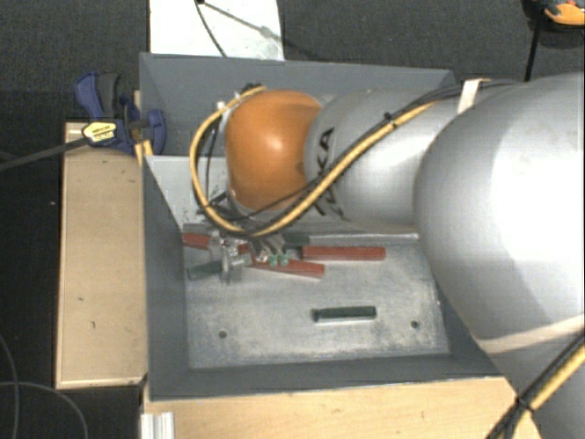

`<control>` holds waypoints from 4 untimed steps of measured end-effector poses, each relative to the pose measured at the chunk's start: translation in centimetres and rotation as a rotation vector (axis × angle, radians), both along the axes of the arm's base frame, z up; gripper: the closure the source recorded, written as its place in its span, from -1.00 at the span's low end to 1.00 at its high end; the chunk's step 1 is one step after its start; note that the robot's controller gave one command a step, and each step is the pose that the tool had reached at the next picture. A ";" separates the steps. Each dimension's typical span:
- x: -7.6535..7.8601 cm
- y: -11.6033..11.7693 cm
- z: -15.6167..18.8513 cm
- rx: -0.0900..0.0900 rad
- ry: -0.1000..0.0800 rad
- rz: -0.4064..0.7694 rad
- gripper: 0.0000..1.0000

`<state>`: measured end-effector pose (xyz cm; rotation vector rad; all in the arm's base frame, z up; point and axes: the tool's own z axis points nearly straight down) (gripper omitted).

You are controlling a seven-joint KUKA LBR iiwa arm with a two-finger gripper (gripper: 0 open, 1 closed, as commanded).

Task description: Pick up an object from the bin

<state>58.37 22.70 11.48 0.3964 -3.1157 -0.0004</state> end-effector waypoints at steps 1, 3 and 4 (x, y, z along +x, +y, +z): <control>0.2 0.1 1.4 0.003 -0.007 -0.001 1.00; 0.1 0.0 2.5 0.001 -0.002 -0.003 1.00; 0.0 0.0 4.0 0.000 0.000 -0.004 1.00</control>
Offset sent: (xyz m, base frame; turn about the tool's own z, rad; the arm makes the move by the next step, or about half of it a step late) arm -0.0001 0.0000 0.0133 0.0000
